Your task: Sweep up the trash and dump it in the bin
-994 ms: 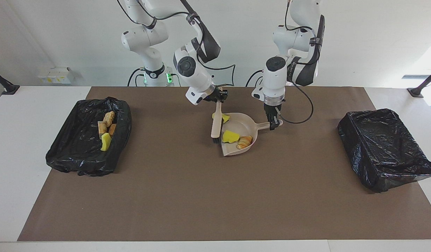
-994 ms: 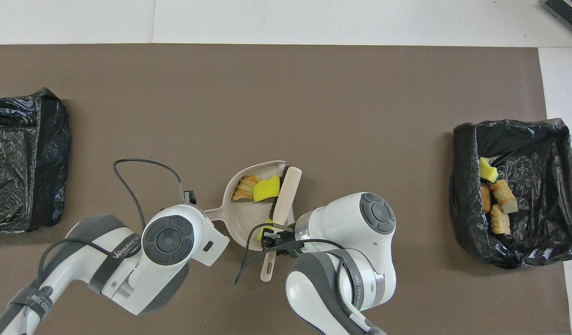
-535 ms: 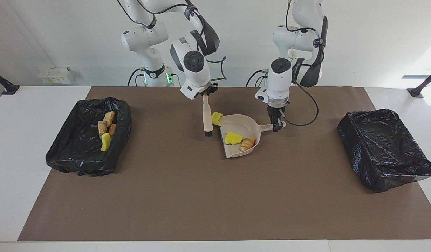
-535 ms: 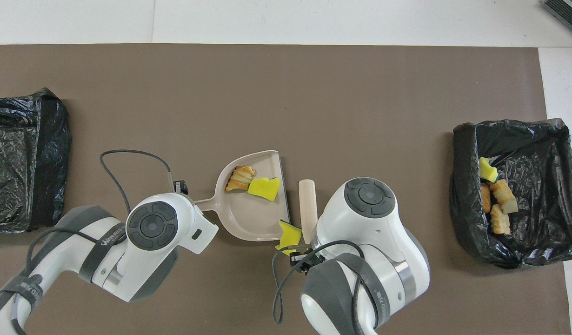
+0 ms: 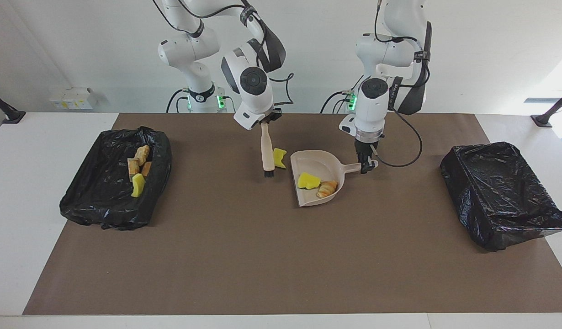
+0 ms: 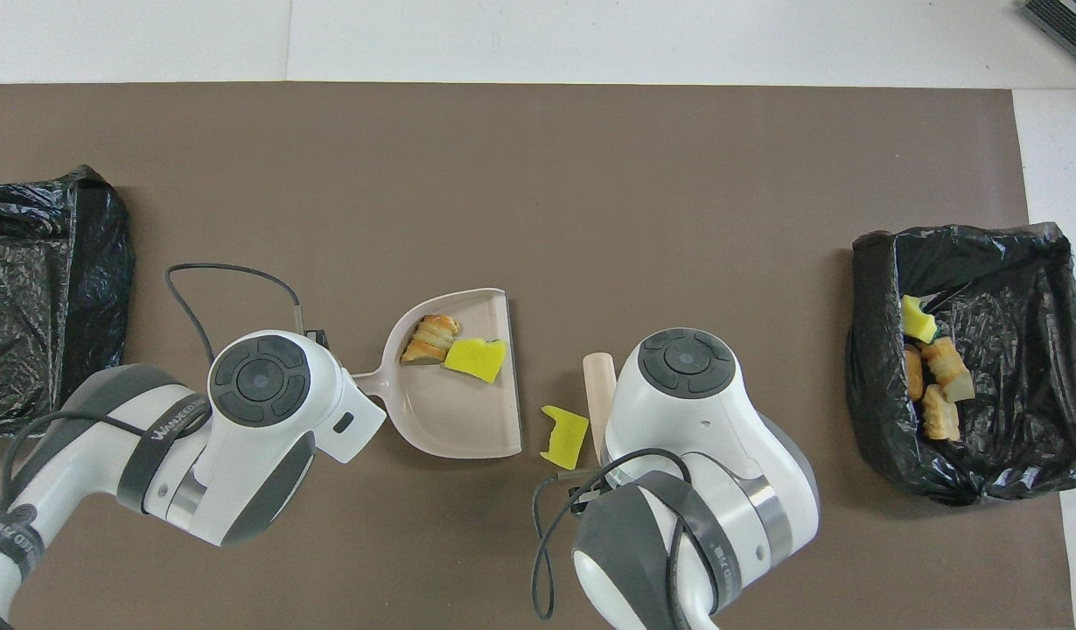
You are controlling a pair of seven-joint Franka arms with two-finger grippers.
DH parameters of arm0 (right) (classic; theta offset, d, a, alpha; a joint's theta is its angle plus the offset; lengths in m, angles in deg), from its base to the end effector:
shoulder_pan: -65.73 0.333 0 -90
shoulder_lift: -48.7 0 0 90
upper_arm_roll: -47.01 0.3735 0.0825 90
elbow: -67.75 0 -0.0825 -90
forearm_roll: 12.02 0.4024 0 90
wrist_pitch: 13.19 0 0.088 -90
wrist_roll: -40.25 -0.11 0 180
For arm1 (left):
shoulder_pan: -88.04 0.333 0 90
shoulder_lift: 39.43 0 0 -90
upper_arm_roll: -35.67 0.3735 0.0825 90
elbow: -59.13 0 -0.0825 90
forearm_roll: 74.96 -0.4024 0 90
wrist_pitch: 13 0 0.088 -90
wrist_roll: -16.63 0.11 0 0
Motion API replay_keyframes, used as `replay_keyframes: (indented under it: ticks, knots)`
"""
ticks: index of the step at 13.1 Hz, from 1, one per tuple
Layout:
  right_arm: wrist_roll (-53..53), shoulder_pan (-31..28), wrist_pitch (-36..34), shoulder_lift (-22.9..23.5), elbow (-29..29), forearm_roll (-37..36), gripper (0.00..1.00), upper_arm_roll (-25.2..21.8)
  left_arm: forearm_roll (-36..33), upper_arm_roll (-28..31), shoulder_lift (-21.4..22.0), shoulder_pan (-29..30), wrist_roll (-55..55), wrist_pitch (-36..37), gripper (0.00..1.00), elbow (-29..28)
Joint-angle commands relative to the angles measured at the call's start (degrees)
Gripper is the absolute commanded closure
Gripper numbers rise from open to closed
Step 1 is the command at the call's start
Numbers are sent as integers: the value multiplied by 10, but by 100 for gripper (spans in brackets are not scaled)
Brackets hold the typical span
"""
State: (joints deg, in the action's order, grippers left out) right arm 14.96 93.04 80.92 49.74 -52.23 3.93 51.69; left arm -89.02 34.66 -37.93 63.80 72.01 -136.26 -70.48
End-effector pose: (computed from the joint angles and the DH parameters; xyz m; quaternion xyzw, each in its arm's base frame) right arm 0.4153 0.2928 0.4338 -0.9638 -0.0146 0.2660 0.0063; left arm 0.4743 -0.2120 0.4091 -0.7099 0.6960 0.0665 0.0853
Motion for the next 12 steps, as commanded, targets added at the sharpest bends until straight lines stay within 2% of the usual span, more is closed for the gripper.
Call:
replay_keyframes:
  ticks: [1,2,4,7,9,12]
  knots:
    - [-30,-24,42,-44,-65,-7,100,9,-35,1,22,-31,-19,54,100,9]
    - [-33,-23,81,-48,-78,-1,100,9,-36,0,27,-33,-30,52,100,-4]
    - [-27,-16,106,-25,-81,12,100,9,-40,0,49,-46,-34,46,100,-36]
    - [-13,-14,202,-3,-80,106,100,9,-65,0,74,-59,-68,35,100,-70]
    - [-15,10,236,23,-79,122,100,9,-78,0,69,-71,-121,21,100,-81]
    - [-13,12,299,41,-68,201,100,10,-89,0,67,-73,-144,-1,100,-93]
